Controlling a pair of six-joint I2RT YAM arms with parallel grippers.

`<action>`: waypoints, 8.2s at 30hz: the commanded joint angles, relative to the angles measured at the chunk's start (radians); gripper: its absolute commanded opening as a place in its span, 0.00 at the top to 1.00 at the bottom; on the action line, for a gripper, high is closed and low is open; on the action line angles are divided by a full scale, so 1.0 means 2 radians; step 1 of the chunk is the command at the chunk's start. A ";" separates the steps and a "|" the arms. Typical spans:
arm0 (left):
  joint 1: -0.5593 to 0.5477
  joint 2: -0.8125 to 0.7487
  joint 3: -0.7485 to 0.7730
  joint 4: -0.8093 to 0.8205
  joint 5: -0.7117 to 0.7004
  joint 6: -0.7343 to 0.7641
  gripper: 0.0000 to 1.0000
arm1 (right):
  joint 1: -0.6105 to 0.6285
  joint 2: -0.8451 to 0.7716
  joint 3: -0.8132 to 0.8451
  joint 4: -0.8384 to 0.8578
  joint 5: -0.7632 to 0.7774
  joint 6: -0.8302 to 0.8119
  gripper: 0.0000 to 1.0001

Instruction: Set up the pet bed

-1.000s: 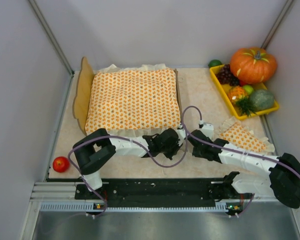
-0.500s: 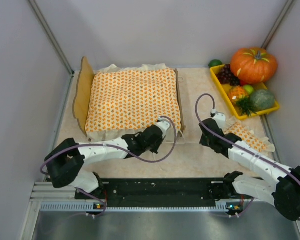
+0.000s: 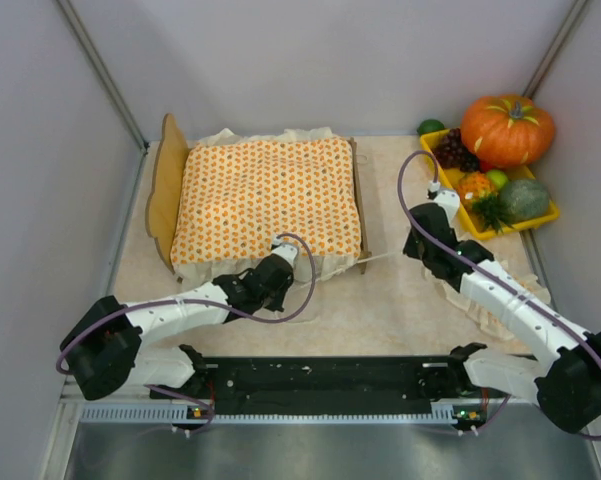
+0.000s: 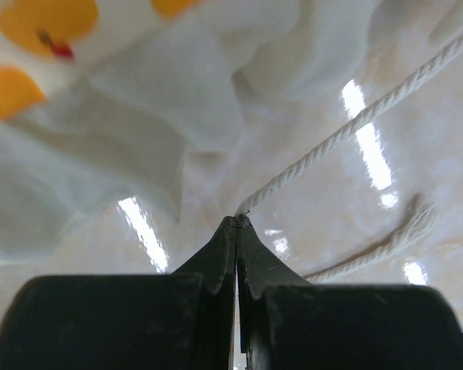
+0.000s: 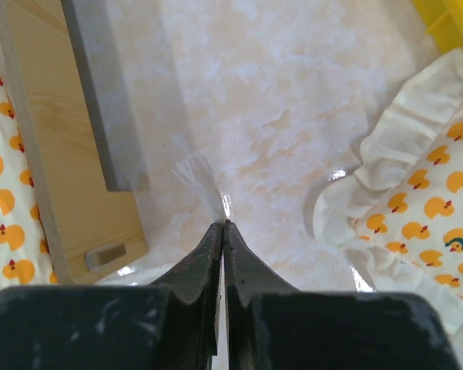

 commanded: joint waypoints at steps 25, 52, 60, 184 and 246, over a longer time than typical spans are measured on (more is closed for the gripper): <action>0.007 0.047 0.009 -0.031 0.028 -0.074 1.00 | -0.104 0.017 0.034 0.054 -0.134 -0.042 1.00; 0.007 0.072 0.039 -0.016 0.049 -0.071 1.00 | 0.098 0.032 -0.196 0.398 -0.187 -0.056 0.37; 0.007 0.072 0.031 -0.011 0.053 -0.074 1.00 | 0.122 0.065 -0.188 0.432 -0.150 -0.048 0.39; 0.267 -0.282 0.233 -0.341 -0.042 0.004 0.01 | 0.324 0.253 0.233 0.204 -0.023 0.064 0.44; 0.531 -0.326 0.230 -0.312 0.188 0.013 0.01 | 0.356 0.553 0.555 0.118 -0.026 -0.110 1.00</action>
